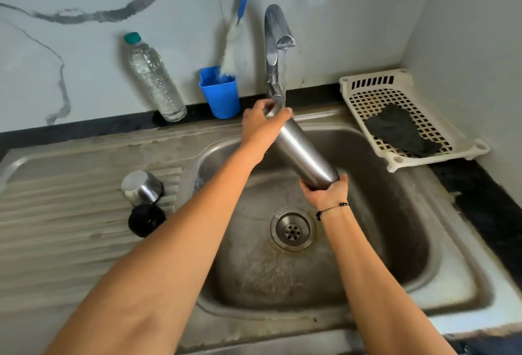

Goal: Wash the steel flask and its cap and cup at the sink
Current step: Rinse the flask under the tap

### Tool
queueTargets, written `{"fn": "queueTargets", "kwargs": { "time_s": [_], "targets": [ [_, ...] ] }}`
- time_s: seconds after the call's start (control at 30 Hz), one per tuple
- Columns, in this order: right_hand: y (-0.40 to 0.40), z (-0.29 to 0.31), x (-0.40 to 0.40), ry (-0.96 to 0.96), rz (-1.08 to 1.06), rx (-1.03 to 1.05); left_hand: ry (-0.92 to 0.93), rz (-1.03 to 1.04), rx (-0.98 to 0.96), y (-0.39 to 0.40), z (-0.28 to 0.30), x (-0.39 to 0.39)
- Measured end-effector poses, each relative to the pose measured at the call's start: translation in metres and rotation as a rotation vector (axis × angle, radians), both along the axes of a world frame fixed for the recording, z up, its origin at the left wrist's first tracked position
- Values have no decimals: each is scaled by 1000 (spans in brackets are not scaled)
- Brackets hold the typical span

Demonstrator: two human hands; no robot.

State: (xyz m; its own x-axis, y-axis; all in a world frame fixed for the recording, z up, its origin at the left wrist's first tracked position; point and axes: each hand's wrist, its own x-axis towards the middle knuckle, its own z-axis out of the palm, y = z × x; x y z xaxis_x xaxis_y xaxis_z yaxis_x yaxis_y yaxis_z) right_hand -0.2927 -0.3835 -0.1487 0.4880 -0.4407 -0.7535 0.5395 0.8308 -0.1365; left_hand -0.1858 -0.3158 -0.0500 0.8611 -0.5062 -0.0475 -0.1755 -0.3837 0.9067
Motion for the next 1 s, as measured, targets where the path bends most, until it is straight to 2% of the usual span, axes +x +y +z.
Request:
{"fn": "queueTargets", "kwargs": {
  "time_s": [0.1,0.23,0.33,0.4,0.53,0.67,0.73,0.83,0.87,0.97,1.0],
  "targets": [
    [-8,5,12,45,32,-70,21,81,22,30,-19,1],
    [-10,18,37,217,163,-239,117,343,-84,64,-33,-16],
    [-7,45,46,328,299,-406,292,490,-122,81,-45,-34],
    [-8,61,50,331,388,-557,441,537,-129,88,-61,-42],
    [0,83,53,352,539,-975,696,444,-102,91,-84,-60],
    [7,89,50,413,665,-1513,704,323,-60,81,-74,-69],
    [3,97,48,496,582,-1693,670,310,-92,75,-63,-67],
    [2,104,45,528,274,-1731,622,314,-133,69,-51,-63],
    [6,100,46,515,300,-1727,611,312,-145,68,-50,-63],
    [18,75,48,586,551,-1693,599,300,-172,68,-46,-68],
    [17,76,49,608,527,-1687,600,292,-178,68,-44,-69]
  ]
}}
